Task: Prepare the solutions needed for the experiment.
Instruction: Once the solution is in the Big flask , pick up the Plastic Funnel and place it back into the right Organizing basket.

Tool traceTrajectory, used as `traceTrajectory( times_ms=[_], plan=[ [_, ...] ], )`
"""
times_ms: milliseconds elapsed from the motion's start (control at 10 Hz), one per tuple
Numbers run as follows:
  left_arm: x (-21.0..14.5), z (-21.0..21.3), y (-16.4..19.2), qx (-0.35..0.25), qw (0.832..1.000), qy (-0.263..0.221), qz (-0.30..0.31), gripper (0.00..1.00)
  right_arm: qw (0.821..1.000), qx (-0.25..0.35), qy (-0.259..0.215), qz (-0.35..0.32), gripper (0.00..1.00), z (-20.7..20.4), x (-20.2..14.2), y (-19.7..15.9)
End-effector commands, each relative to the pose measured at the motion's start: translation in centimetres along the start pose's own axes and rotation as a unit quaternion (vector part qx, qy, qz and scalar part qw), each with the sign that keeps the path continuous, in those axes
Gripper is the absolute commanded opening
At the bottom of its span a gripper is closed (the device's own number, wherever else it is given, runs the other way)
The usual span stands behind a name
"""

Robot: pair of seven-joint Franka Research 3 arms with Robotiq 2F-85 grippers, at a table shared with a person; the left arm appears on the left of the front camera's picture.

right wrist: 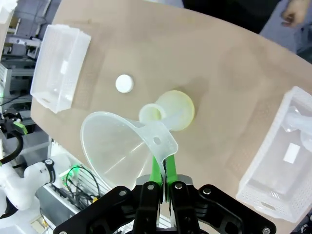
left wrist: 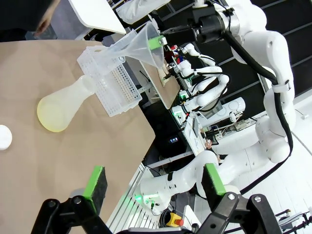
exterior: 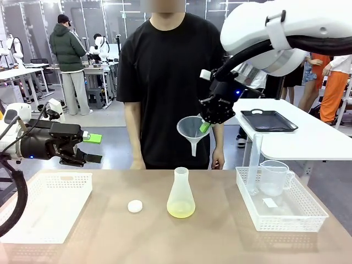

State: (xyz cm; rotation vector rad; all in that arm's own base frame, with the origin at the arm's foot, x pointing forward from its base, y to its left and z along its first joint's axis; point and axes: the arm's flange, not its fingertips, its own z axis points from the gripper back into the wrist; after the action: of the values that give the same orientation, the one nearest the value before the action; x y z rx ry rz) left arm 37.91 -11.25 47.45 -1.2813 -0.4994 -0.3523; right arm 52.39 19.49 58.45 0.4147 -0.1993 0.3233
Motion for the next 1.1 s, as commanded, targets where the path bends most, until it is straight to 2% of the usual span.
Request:
traceTrajectory(
  times_ms=[0, 200, 400, 600, 700, 900, 1000],
  plan=[
    [0.2, -0.2, -0.2, -0.011, 1.000, -0.008, 0.008, 1.00, 0.999, -0.033, 0.002, -0.033, 0.00, 2.5, -3.5, -2.0],
    [0.2, -0.2, -0.2, -0.011, 1.000, -0.008, 0.008, 1.00, 0.996, -0.032, 0.011, -0.082, 0.00, 5.1, -6.6, -4.4],
    [0.2, -0.2, -0.2, -0.011, 1.000, -0.008, 0.008, 1.00, 0.993, -0.035, 0.009, -0.114, 0.00, 5.9, -8.9, -6.1],
    [0.2, -0.2, -0.2, -0.011, 1.000, -0.008, 0.008, 1.00, 0.993, -0.055, 0.018, -0.107, 0.00, 5.2, -9.4, -6.8],
    [0.2, -0.2, -0.2, -0.011, 1.000, -0.008, 0.008, 1.00, 0.995, -0.027, 0.010, -0.100, 0.00, 6.5, -9.0, -7.1],
    [0.2, -0.2, -0.2, -0.011, 1.000, -0.008, 0.008, 1.00, 0.995, -0.027, 0.010, -0.100, 0.00, 6.5, -9.0, -7.1],
    [0.2, -0.2, -0.2, -0.011, 1.000, -0.008, 0.008, 1.00, 0.994, -0.033, 0.014, -0.101, 0.04, 6.2, -9.4, -7.4]
  ],
)
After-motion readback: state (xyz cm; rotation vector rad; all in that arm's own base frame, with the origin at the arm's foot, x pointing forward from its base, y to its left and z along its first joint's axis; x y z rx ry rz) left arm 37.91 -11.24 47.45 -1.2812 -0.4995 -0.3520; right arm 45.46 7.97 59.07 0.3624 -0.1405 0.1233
